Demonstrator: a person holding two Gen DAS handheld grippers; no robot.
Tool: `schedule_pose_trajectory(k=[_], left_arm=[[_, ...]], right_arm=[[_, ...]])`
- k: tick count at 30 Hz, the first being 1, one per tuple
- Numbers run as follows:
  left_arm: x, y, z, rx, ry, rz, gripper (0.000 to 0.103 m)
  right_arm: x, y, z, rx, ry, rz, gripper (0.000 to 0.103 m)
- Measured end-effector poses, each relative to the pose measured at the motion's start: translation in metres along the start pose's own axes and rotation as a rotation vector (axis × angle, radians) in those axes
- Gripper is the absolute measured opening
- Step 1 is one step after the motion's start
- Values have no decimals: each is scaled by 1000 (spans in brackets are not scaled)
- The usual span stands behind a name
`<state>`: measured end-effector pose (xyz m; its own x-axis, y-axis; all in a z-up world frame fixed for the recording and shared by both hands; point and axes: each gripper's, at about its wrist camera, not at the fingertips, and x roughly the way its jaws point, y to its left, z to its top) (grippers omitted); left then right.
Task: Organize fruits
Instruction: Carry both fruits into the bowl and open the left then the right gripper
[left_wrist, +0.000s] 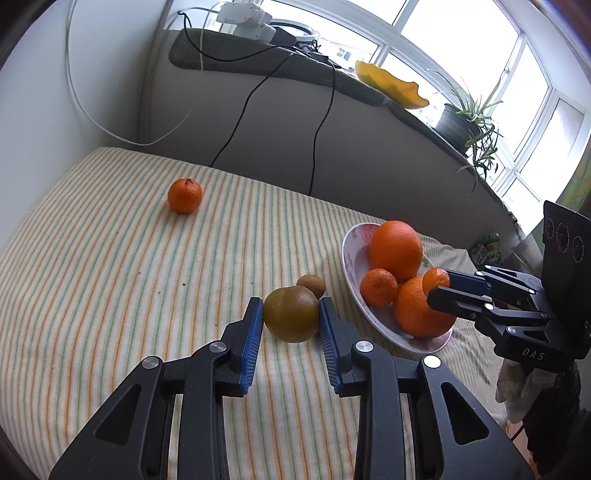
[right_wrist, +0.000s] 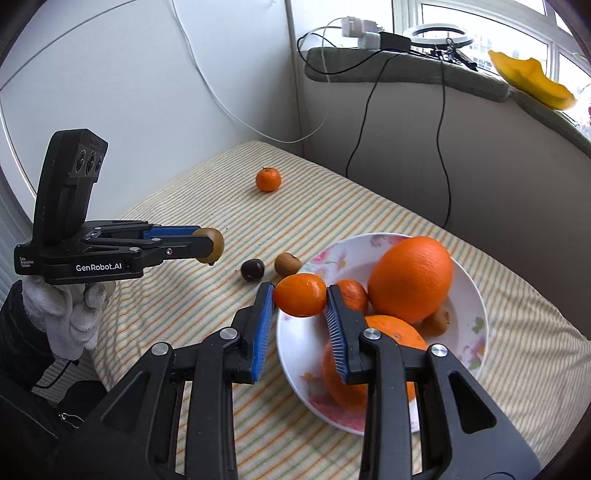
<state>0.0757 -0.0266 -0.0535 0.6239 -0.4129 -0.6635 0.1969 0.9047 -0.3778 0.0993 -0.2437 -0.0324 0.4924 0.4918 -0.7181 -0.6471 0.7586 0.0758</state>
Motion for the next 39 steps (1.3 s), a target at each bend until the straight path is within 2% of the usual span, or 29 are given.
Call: schedule_pose_trajectory(k=[16,39], left_arm=[[24,-41,1,61,33,-57,29],[44,-74,-5,109,83,-103,29]], right_arm=[[-35,-65,-33,133,-20,-100,30],[-21,-100,-52,219,19,-114,30]])
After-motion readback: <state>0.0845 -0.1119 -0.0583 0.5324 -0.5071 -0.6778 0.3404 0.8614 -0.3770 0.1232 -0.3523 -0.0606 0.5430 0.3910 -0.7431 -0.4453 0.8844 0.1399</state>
